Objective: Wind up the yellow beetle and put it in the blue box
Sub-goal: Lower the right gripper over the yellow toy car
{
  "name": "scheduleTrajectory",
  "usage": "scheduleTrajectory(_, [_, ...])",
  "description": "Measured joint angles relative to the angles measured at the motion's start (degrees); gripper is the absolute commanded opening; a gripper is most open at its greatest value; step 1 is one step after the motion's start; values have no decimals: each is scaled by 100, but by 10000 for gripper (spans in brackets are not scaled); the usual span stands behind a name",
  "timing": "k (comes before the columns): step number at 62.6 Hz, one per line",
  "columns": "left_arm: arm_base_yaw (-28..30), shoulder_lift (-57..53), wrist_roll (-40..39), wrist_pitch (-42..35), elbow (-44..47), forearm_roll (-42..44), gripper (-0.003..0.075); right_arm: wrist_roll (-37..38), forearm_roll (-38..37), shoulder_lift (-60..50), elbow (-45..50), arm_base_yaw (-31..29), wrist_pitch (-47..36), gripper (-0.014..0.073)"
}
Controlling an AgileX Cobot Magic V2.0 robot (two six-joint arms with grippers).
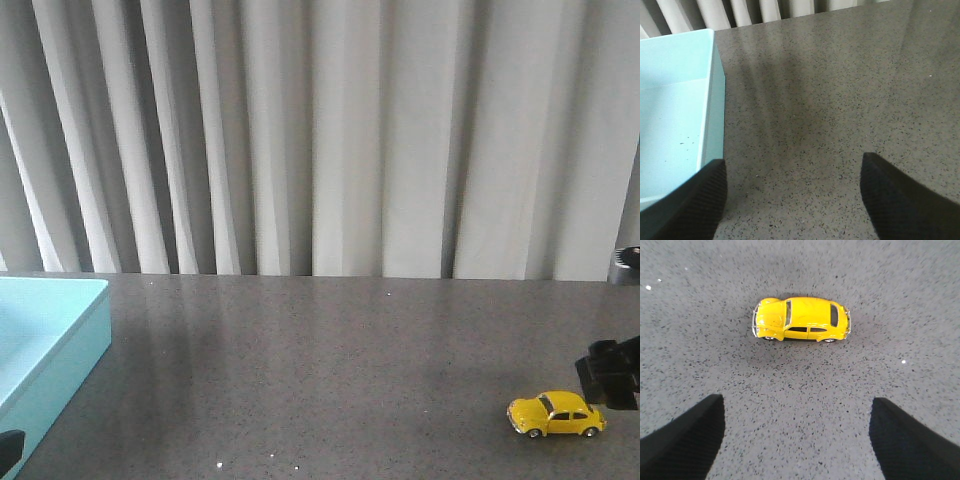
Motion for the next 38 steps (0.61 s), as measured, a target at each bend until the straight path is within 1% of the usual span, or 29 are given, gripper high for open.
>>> scheduleTrajectory(20, [-6, 0, 4, 0, 0, 0, 537, 151, 0, 1877, -1867, -6, 1095, 575])
scheduleTrajectory(31, [-6, 0, 4, 5, 0, 0, 537, -6, 591, 2758, -2911, -313, 1659, 575])
scheduleTrajectory(38, [-6, 0, 4, 5, 0, 0, 537, -253, 865, 3163, -3310, -508, 1890, 575])
